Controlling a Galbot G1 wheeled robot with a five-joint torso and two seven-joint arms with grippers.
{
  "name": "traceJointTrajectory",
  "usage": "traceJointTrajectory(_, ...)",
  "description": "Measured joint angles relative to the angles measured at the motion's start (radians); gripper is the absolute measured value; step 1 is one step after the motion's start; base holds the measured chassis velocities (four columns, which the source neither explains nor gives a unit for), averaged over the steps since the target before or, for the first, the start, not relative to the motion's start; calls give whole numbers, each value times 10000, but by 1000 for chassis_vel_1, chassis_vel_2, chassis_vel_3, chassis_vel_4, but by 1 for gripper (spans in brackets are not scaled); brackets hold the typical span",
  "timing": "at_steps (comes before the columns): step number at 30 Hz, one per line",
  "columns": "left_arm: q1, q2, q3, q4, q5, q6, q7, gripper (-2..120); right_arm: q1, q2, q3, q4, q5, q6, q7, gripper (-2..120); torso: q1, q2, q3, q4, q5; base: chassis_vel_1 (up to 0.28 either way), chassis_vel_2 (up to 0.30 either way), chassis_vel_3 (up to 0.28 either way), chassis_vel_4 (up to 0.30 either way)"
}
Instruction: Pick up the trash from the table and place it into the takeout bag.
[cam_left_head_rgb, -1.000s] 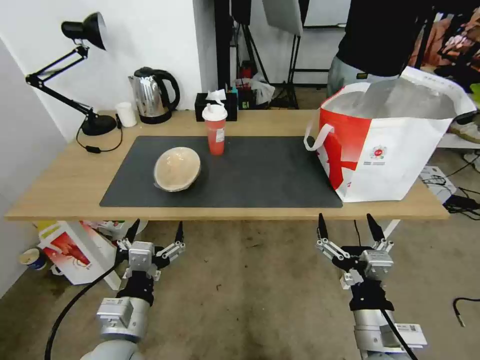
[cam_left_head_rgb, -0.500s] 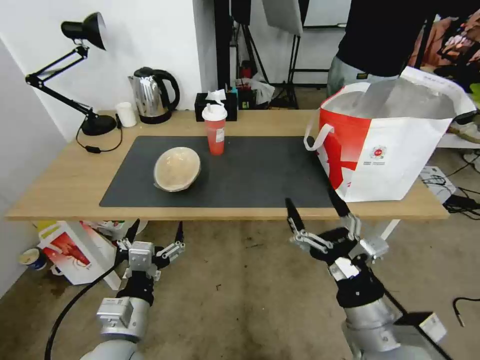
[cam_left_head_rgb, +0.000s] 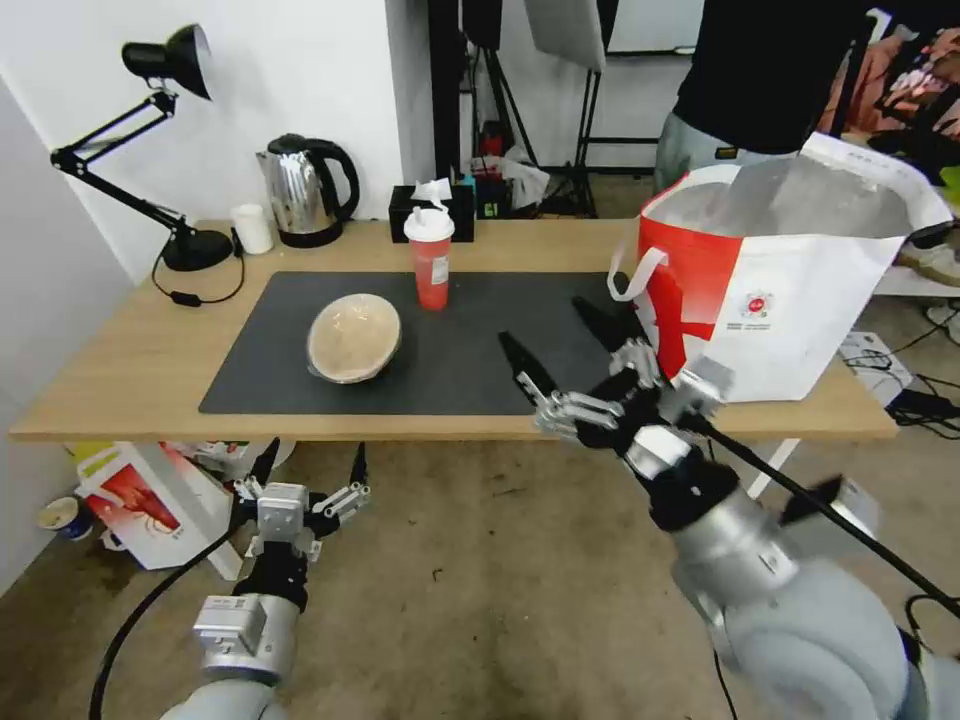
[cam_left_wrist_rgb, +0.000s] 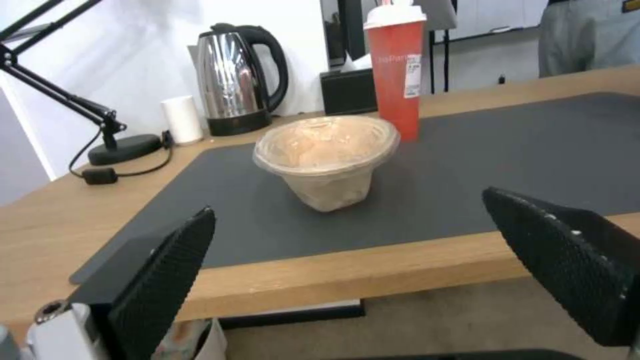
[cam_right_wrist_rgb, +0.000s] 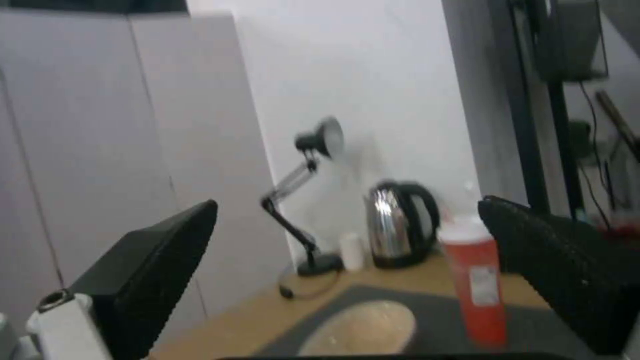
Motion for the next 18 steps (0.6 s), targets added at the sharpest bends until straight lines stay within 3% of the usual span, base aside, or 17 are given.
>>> traceJointTrajectory(9, 0, 0, 0, 0, 0, 0, -1, 100, 3027, -118, -1342, -977, 998, -2058, 805, 100, 0, -1, 0, 0, 0, 0, 0, 0, 0)
traceJointTrajectory(18, 0, 0, 0, 0, 0, 0, 0, 100, 7888, 680, -3550, -3114, 2935, -4745, 2619, 100, 1, -1, 1, 0, -1, 0, 0, 0, 0)
